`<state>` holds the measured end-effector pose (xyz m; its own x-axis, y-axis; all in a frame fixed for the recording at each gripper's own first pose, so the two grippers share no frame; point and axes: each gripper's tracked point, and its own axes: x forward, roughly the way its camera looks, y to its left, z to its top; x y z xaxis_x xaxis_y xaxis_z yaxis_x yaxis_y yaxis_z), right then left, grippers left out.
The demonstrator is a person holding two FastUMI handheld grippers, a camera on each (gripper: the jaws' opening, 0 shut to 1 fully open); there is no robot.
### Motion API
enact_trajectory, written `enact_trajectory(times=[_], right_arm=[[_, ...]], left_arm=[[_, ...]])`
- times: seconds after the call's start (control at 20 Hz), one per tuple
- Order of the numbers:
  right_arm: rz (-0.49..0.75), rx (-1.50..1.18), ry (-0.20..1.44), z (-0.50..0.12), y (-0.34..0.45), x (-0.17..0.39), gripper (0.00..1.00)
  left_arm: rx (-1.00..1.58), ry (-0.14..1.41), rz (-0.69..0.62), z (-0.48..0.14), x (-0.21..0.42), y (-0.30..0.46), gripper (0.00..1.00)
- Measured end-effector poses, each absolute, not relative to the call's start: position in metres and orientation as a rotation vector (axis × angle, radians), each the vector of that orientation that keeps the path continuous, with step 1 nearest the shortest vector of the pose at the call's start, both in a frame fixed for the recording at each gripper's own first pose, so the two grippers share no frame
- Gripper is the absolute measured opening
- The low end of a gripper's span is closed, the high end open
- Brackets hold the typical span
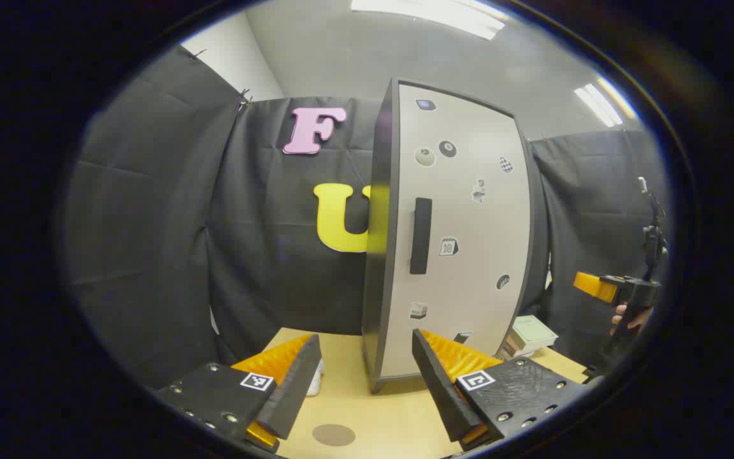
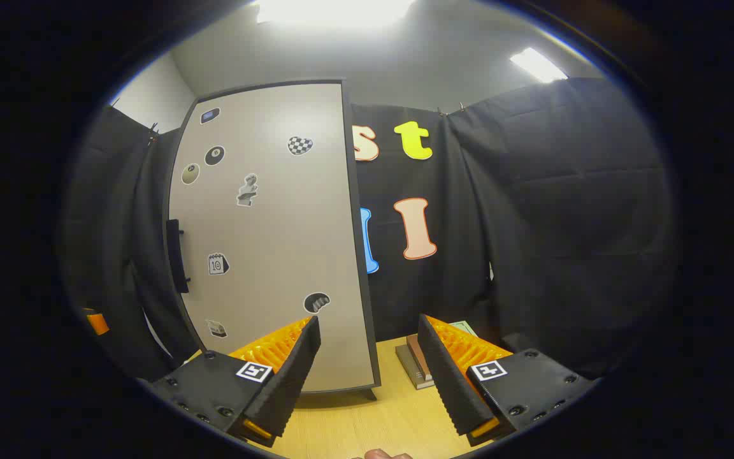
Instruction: Open the cabinet door with the right hand, grasp the bottle in the cabinet with the left hand and place it on the coaster, then close the cabinet door with the right hand.
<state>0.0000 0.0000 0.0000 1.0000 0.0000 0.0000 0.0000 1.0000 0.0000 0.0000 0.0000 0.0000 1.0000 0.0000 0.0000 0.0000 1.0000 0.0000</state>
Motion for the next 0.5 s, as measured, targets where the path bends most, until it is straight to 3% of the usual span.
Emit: enact_trajectory(times=[0.05,0.15,0.2,0.3,0.35,0.4,0.5], right_arm=[[0.007,-0.001,-0.002,0.001,0.002,-0.001,0.92],[0.016,-0.007,-0.007,0.003,0.004,-0.002,0.97],[0.022,-0.01,-0.005,0.003,0.006,-0.003,0.92],[0.035,-0.018,0.002,0.0,0.01,-0.005,0.92],[0.03,-0.021,0.003,-0.001,0.009,-0.006,0.97],[0.017,-0.021,-0.002,-0.001,0.006,-0.007,0.92],[0.017,-0.015,0.0,-0.005,0.008,-0.009,0.97]], left_arm=[[-0.001,0.0,-0.002,0.0,-0.001,-0.001,0.88],[0.005,0.005,0.0,-0.003,-0.006,-0.001,0.87],[0.01,0.011,0.003,-0.005,-0.008,-0.002,0.89],[0.015,0.008,0.004,-0.004,-0.012,-0.004,0.87],[0.016,0.006,-0.001,-0.003,-0.015,-0.006,0.87],[0.019,0.004,-0.003,-0.003,-0.016,-0.007,0.88],[0.031,0.007,0.005,-0.005,-0.019,-0.005,0.89]])
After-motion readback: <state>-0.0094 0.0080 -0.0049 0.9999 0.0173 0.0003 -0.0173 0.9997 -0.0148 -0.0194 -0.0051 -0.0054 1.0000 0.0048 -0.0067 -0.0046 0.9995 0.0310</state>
